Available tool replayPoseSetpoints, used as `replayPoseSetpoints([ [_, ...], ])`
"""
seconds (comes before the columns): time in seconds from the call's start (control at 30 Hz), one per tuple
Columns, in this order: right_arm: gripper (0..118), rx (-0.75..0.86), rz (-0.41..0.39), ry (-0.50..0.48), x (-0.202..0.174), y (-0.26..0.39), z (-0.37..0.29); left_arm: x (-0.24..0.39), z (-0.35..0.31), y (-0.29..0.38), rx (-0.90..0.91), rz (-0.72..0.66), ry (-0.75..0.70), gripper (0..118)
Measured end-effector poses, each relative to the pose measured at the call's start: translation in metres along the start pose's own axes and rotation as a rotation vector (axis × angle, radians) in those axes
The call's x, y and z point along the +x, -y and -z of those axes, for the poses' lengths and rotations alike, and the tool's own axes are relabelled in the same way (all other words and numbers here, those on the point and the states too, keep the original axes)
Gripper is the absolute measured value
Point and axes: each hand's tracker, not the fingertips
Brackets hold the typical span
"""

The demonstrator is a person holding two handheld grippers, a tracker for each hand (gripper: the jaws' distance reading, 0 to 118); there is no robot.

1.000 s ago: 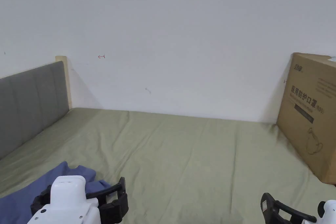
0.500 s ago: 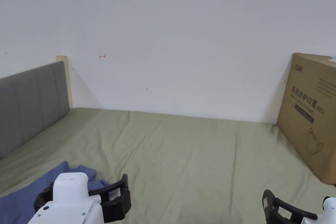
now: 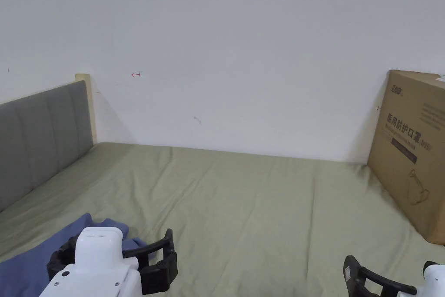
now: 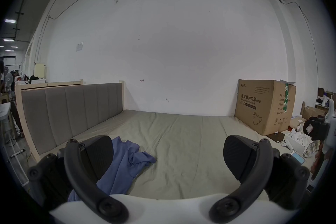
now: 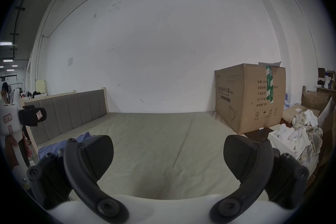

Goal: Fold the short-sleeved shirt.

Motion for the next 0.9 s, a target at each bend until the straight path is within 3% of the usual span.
replayPoseSetpoints([
  [0.23,118,0.013,-0.037,0.029,-0.004,0.001,-0.001,0.005,-0.004,-0.003,0.029,0.036,0.01,117],
  [0.27,118,0.017,-0.037,0.027,-0.004,0.001,-0.002,0.005,-0.004,-0.003,0.027,0.034,0.009,112],
  [0.33,114,0.015,-0.038,0.027,-0.005,0.001,-0.004,0.005,-0.005,-0.003,0.023,0.035,-0.001,65],
  [0.37,114,0.006,-0.035,0.014,-0.005,0.0,-0.005,0.007,-0.006,-0.002,0.03,0.038,-0.008,53],
  [0.4,113,-0.005,-0.035,0.008,-0.005,0.0,-0.005,0.008,-0.006,-0.001,0.035,0.059,-0.044,53],
  [0.43,101,-0.003,-0.038,0.0,-0.007,0.001,-0.007,0.01,-0.004,0.001,0.026,0.076,-0.068,15],
  [0.47,64,0.007,-0.054,0.005,-0.011,0.002,-0.008,0.009,-0.003,0.002,0.032,0.066,-0.055,3],
  [0.5,0,0.015,-0.084,0.071,-0.014,0.002,-0.007,0.008,-0.002,0.002,0.013,0.061,-0.036,2],
  [0.53,0,0.051,-0.055,0.131,-0.014,0.004,-0.012,0.007,0.0,0.004,-0.008,0.057,-0.029,2],
  [0.57,0,0.033,-0.019,0.033,-0.011,0.004,-0.013,0.007,0.0,0.005,-0.014,0.057,-0.03,2],
  [0.6,0,0.017,-0.009,0.029,-0.01,0.003,-0.014,0.007,0.0,0.006,-0.014,0.058,-0.031,1],
  [0.83,0,-0.004,-0.068,0.051,-0.019,0.004,-0.015,-0.006,-0.005,0.008,-0.044,0.07,-0.049,0],
  [0.9,0,-0.021,-0.074,0.013,-0.028,0.004,-0.008,-0.021,-0.015,0.007,-0.047,0.076,-0.087,0],
])
